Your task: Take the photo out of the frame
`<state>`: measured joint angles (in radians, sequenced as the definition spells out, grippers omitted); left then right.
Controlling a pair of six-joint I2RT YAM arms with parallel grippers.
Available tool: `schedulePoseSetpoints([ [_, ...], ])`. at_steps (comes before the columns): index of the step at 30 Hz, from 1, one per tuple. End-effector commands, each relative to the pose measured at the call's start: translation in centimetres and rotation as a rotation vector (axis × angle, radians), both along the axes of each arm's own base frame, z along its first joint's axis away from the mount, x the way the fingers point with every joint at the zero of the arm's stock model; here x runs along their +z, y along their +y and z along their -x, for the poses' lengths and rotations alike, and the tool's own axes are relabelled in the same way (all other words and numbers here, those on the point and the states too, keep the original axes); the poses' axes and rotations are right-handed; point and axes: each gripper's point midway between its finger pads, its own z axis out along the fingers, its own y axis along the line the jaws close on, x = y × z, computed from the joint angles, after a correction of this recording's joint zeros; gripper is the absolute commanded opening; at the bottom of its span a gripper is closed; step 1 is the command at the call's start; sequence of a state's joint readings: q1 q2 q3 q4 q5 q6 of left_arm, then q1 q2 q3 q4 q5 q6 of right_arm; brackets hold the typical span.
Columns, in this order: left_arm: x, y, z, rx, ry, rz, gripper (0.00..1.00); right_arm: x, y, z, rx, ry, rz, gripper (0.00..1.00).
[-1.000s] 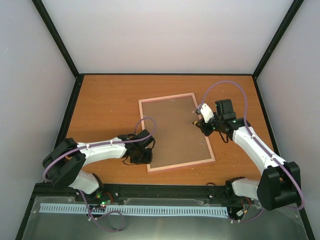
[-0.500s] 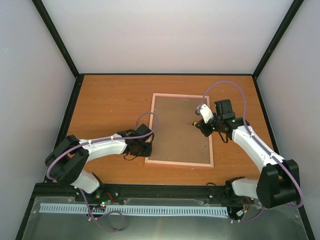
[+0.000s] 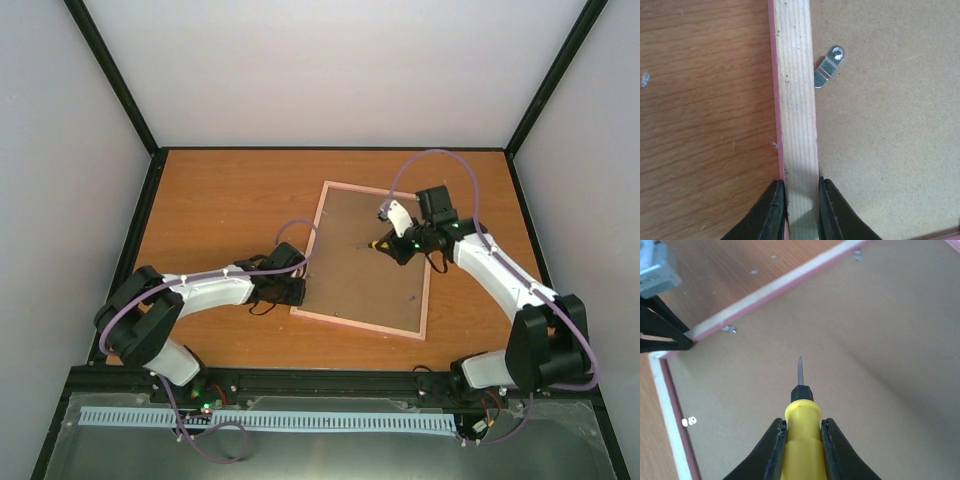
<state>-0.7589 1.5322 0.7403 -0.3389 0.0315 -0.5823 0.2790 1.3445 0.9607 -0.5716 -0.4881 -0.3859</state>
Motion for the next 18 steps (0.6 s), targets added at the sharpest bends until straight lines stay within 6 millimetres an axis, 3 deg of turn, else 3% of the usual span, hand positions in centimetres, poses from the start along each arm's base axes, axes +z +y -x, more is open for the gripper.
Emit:
schedulePoseSetpoints([
  [1,0.8,-1.0,-0.6,-0.004,-0.051,0.082,0.01,0.3,3.6,0.7,0.105,0.06,-0.029,0.03],
  [9,0.5,-0.7,-0.1,0.039,-0.048,0.118,0.01,-0.8,9.9,1.6,0.253,0.114,0.009,0.03],
  [18,-0.1,-1.0,0.2,0.041,-0.026,0.141,0.01,-3.5,12.7,2.4,0.323,0.162,0.071,0.03],
])
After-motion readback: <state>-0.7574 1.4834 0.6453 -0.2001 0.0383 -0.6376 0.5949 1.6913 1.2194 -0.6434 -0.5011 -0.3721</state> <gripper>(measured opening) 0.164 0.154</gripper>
